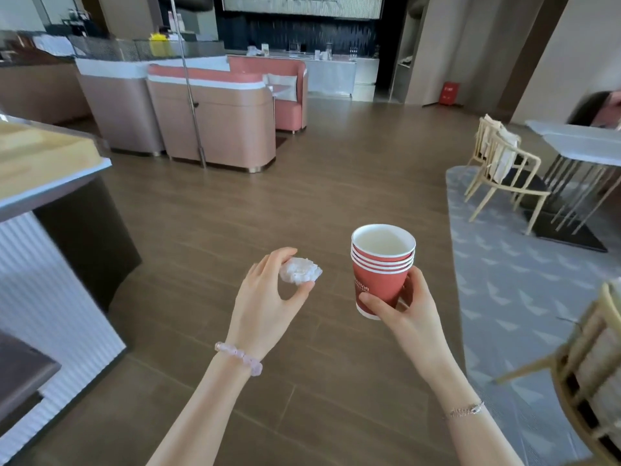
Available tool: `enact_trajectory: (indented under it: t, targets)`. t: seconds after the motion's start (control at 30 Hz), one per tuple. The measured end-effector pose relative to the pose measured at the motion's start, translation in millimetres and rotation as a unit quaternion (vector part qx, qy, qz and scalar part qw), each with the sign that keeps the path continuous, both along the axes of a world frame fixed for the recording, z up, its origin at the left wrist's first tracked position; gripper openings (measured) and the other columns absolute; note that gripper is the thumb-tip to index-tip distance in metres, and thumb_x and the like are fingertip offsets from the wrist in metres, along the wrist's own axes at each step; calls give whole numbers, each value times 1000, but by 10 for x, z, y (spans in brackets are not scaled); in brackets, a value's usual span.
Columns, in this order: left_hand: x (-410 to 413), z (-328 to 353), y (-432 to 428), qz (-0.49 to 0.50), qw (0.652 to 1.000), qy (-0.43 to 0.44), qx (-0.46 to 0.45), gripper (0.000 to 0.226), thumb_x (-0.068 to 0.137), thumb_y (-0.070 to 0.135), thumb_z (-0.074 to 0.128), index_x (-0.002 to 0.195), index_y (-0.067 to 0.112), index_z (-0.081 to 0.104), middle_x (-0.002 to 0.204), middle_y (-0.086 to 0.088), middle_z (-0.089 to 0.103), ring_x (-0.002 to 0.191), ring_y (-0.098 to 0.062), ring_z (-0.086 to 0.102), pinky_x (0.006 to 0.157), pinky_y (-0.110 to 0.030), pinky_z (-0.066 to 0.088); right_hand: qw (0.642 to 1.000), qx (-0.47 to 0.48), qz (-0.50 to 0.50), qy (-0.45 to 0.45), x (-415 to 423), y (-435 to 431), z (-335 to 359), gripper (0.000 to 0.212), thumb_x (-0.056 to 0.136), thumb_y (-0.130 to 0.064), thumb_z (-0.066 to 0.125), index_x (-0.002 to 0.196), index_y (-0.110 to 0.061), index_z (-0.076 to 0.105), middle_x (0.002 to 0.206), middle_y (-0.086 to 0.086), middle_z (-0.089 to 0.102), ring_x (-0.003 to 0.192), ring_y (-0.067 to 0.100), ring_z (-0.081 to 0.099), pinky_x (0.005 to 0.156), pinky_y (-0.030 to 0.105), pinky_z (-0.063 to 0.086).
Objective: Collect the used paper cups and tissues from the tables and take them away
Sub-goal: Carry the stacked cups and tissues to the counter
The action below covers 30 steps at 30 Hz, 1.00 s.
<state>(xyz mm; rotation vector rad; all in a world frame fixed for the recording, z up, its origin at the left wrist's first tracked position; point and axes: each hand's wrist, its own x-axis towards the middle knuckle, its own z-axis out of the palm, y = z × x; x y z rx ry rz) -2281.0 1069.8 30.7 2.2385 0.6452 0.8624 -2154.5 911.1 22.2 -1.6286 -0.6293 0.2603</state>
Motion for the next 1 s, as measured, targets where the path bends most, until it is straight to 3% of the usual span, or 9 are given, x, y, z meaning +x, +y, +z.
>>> enact_trajectory:
  t: [0.13,0.4,0.6,1.0]
  targets:
    - [559,68,664,14,1000,-3,2,42,83,32,66,122,26,51,110,14,57,104,-6,47,87,-19,34,1000,6,15,7,607,702,33,55,73,-6,79,119,-18,51,104,-8,66,86,-5,63,67,7,47]
    - [1635,-16,1895,44,999,10,11,44,83,33,66,123,27,50,113,16,57,100,3,41,82,1,25,998,12,55,24,1785,2021,-83,56,73,-7,79,121,-18,51,103,-10,66,85,-5,63,69,9,48]
    - [2616,-115,2902,83,996,13,15,44,83,33,65,124,26,50,115,14,57,105,-2,44,86,-15,29,994,15,104,31,2853,3185,-209,55,73,-10,79,118,-27,51,103,-13,67,89,-3,63,72,10,49]
    - [4136,11,4852,154,988,-1,2,42,83,31,67,122,25,51,111,17,57,105,-4,46,85,-10,30,985,0,172,22,4531,5379,-25,59,72,-12,79,123,-23,50,105,-11,66,89,-3,64,71,11,49]
